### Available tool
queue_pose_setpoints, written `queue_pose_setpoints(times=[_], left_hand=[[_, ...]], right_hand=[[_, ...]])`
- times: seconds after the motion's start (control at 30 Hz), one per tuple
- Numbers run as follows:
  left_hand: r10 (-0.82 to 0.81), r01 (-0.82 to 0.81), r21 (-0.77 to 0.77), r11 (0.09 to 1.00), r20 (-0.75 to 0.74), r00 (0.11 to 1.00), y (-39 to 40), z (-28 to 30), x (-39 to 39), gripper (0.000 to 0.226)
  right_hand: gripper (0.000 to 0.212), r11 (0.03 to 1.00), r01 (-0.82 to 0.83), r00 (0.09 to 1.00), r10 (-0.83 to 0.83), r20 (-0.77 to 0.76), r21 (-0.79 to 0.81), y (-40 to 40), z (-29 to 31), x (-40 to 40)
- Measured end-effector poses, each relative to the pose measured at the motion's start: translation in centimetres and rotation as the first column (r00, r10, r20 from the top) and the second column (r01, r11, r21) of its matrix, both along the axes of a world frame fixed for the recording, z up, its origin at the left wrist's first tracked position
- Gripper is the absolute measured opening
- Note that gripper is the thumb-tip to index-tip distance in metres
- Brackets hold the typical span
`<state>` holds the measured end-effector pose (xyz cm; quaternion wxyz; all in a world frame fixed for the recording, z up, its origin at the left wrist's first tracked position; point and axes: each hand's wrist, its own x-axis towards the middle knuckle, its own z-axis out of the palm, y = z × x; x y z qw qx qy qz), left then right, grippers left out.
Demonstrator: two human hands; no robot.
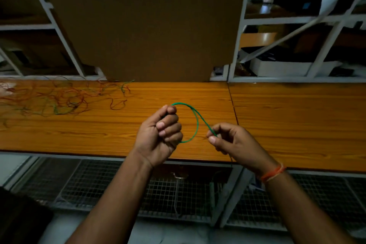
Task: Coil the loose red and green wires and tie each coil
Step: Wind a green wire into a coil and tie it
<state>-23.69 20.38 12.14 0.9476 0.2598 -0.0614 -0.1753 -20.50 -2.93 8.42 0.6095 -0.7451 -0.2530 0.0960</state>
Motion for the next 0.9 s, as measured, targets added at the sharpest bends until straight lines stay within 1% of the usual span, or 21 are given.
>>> queue_pose_setpoints(times=[0.1, 0.2, 0.3, 0.37, 0.4, 0.47, 0.53, 0.57, 0.63, 0.73, 0.83, 0.9], left_hand=[[0.093, -0.093, -0.001, 0.996, -0.012, 0.996, 0.5, 0.2, -0.7, 0.026], [0.150, -0.151, -0.012, 0.989, -0.049, 0.987, 0.7, 0.1, -1.2, 0.025], [0.134, -0.137, -0.045, 0.989, -0.062, 0.989, 0.6, -0.1, -1.1, 0.026], [0.097, -0.103, -0.083, 0.991, -0.070, 0.993, 0.3, -0.4, -0.9, 0.025], [0.093, -0.099, -0.085, 0.991, -0.076, 0.993, 0.0, -0.5, -0.9, 0.026], [0.128, -0.134, -0.051, 0.990, -0.106, 0.986, -0.3, -0.7, -0.6, 0.029], [0.175, -0.180, -0.020, 0.984, -0.144, 0.974, -0.6, -0.7, 0.0, 0.031], [0.206, -0.208, 0.005, 0.978, -0.164, 0.965, -0.7, -0.6, 0.4, 0.032], [0.252, -0.240, 0.086, 0.967, -0.190, 0.949, -0.8, -0.3, 1.3, 0.037], [0.292, -0.265, 0.172, 0.949, -0.158, 0.943, -0.8, -0.2, 2.0, 0.044], [0.319, -0.295, 0.264, 0.918, -0.052, 0.946, -1.0, -0.4, 2.3, 0.048], [0.315, -0.303, 0.335, 0.892, 0.020, 0.949, -1.2, -0.6, 2.4, 0.044]], right_hand=[[0.006, 0.992, 0.123, 0.992, -0.123, 0.027, 0.010, -2.4, -1.0, -0.6], [0.007, 0.955, 0.285, 0.956, -0.289, 0.041, 0.081, -4.6, -1.9, -0.8], [0.012, 0.882, 0.447, 0.889, -0.457, 0.038, 0.150, -5.9, -2.3, -0.8], [0.015, 0.858, 0.500, 0.855, -0.511, 0.090, 0.115, -6.2, -2.2, -0.8], [0.016, 0.861, 0.503, 0.848, -0.509, 0.148, 0.077, -6.1, -2.0, -1.0], [0.016, 0.884, 0.466, 0.844, -0.435, 0.312, -0.028, -5.6, -1.1, -1.3], [0.011, 0.907, 0.402, 0.831, -0.303, 0.467, -0.127, -4.7, 0.0, -1.6], [0.008, 0.919, 0.362, 0.823, -0.236, 0.516, -0.157, -4.1, 0.6, -1.8], [0.004, 0.944, 0.278, 0.815, -0.135, 0.563, -0.176, -3.0, 1.9, -1.7], [0.010, 0.962, 0.160, 0.790, 0.008, 0.613, -0.220, -1.4, 3.5, -1.7], [0.014, 0.951, 0.086, 0.729, 0.143, 0.669, -0.297, 0.5, 4.9, -1.4], [0.012, 0.947, 0.047, 0.681, 0.202, 0.704, -0.317, 1.8, 5.6, -1.2]])
